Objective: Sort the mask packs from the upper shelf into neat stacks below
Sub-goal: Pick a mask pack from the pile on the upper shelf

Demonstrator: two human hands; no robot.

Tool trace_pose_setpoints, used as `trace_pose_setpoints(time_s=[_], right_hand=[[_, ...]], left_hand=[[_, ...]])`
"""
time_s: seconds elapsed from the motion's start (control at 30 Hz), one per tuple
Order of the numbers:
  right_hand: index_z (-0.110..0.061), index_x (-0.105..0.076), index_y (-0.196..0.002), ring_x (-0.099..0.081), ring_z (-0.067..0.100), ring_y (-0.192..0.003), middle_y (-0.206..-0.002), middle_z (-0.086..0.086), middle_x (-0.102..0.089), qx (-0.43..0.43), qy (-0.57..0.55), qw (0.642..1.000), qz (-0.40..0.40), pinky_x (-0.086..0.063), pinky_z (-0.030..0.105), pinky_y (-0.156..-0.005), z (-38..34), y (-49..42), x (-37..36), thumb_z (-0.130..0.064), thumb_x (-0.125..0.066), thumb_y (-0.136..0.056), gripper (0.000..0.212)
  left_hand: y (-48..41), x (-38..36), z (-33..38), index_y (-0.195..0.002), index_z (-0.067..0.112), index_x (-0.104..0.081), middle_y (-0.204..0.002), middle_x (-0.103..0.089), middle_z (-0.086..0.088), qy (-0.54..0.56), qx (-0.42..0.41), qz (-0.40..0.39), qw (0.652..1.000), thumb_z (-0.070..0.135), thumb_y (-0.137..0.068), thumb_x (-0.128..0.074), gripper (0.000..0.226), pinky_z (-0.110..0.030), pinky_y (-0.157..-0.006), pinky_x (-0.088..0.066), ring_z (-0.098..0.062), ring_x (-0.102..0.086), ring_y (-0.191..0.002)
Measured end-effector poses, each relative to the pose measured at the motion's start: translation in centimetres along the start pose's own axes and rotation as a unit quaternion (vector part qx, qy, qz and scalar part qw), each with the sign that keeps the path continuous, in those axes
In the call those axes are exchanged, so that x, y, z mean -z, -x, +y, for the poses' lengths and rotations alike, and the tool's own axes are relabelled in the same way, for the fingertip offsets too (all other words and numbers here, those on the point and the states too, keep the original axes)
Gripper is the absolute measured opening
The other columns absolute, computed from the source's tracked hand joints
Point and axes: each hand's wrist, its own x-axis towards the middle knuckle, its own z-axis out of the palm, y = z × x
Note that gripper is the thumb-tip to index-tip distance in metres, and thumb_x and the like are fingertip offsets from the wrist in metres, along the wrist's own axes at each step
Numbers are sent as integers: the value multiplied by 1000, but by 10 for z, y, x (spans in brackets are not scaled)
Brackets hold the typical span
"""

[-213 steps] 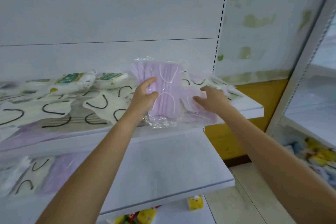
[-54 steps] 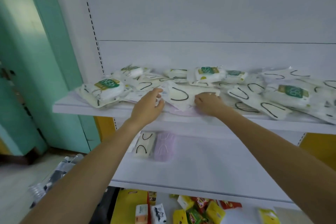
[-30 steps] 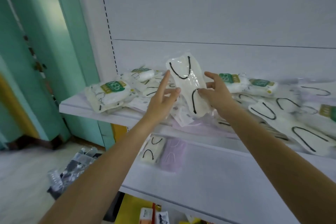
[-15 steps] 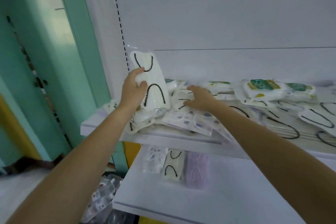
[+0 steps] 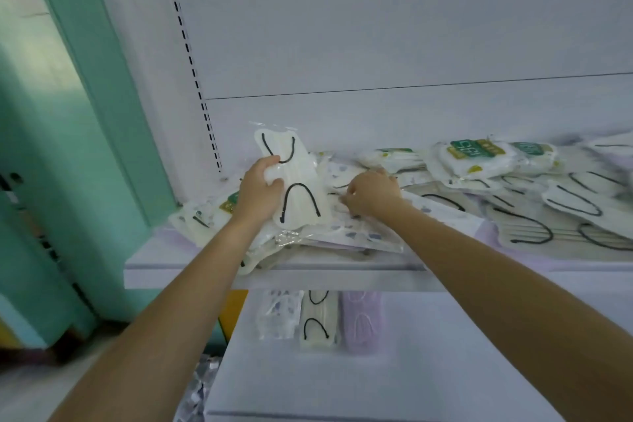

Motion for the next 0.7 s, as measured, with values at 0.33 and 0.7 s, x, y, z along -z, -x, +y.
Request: trace_pose_setpoints(time_s=[0.33,0.7], right_hand=[[-9,-53,-131,-48,24,-120,-131,10,-55,252,-314,903,152,-32,24,-100,-20,42,4,-16,-34,-99,38],[-19,-18,-148,-38,28,-130,-137,7,-47,89,-114,989,-16,-34,40,-104,0,35,3,-42,-51,-88,72]], left_hand=[[0,5,17,-96,26,-60,-90,-65,8,64,31,-43,997,45,-98,-36,30,-27,-74,-43,-10,-60,-82],[2,20,14,-148,33,12,-156,-8,11,68,-46,5,997,-4,-87,-53,97,-10,-80,-43,-2,-34,-121]])
